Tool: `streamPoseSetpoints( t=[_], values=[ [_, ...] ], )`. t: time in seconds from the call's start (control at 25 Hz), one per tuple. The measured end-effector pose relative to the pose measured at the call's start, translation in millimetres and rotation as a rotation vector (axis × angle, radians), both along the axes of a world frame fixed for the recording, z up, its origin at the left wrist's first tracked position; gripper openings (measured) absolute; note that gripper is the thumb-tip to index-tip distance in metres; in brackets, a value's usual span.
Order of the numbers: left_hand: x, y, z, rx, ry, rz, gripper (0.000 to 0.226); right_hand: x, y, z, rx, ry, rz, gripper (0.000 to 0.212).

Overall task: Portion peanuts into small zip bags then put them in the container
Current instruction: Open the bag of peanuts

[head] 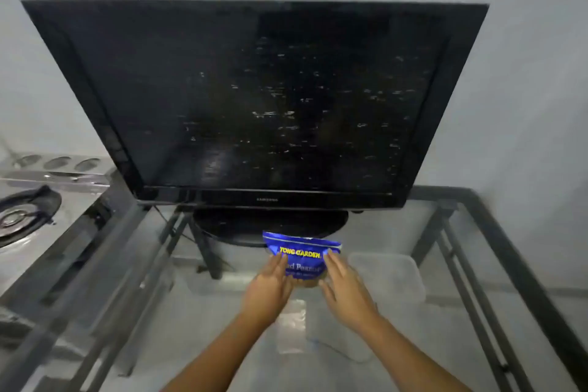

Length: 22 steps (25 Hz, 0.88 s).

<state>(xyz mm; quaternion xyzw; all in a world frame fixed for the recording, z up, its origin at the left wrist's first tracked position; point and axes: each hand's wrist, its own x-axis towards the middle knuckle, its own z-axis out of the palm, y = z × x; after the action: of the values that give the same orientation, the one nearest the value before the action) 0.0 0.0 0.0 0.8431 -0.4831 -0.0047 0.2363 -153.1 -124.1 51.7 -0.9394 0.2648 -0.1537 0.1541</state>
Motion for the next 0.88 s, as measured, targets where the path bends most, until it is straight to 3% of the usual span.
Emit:
streamPoseSetpoints(
  t=[0.16,0.44,0.6,0.88],
  values=[
    [35,-26,25,0.155,0.100,0.019,0.053,52,-17,-12,0.154,0.152,0.005,0.061],
    [66,-57,26,0.262,0.045,-0.034,0.048,89,-42,-27,0.095,0.311,0.015,0.062],
    [75,-67,26,0.299,0.028,-0.096,0.032,89,-46,-28,0.079,0.353,0.022,0.060],
    [98,-69,36,0.332,0.312,-0.160,0.028,75,-56,-33,0.004,0.327,0.118,0.062]
  ],
)
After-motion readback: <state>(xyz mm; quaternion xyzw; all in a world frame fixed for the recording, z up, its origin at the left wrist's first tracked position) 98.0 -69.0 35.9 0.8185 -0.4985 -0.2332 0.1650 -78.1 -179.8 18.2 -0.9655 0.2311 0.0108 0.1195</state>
